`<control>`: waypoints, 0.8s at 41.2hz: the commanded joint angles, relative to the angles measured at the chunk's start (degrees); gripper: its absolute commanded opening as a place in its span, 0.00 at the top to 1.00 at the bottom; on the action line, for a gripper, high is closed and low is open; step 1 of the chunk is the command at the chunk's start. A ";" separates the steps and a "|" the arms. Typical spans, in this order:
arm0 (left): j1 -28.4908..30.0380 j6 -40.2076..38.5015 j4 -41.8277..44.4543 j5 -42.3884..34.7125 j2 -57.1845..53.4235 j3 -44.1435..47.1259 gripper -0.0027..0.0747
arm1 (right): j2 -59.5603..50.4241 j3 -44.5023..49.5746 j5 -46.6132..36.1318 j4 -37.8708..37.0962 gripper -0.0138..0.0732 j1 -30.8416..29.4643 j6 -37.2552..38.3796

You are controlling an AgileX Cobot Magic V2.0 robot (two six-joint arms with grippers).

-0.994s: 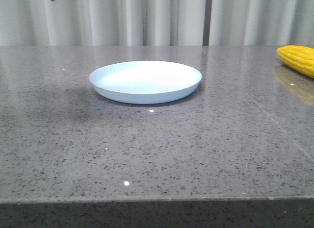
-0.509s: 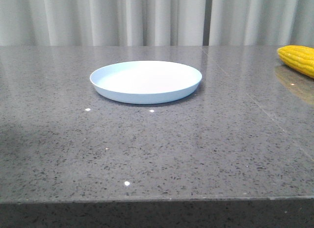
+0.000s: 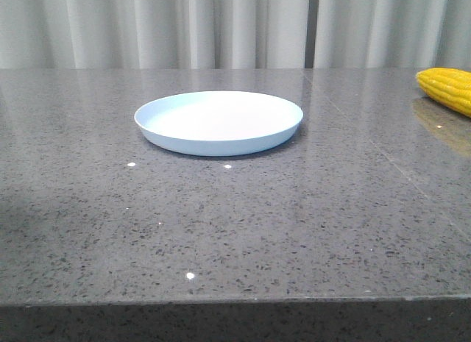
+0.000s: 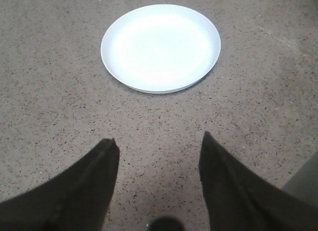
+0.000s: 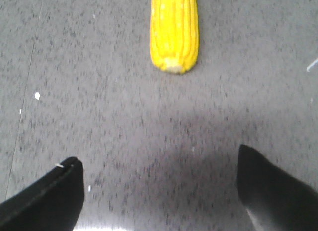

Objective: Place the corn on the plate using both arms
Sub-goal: 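Lower the right gripper over the yellow corn cob and grasp it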

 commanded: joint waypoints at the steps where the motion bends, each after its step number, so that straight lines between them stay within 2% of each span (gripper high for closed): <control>1: -0.42 -0.54 -0.19 -4.41 -0.21 -1.46 0.49 | 4.06 -6.37 -2.75 -1.08 0.09 -0.24 -0.63; 21: -0.42 -0.54 -0.19 -4.41 -0.21 -1.46 0.49 | 30.39 -28.19 -4.61 -1.34 0.10 -0.24 -0.63; 33: -0.42 -0.54 -0.19 -4.41 -0.21 -1.46 0.49 | 41.82 -35.29 -4.31 -1.49 0.10 -0.47 -0.63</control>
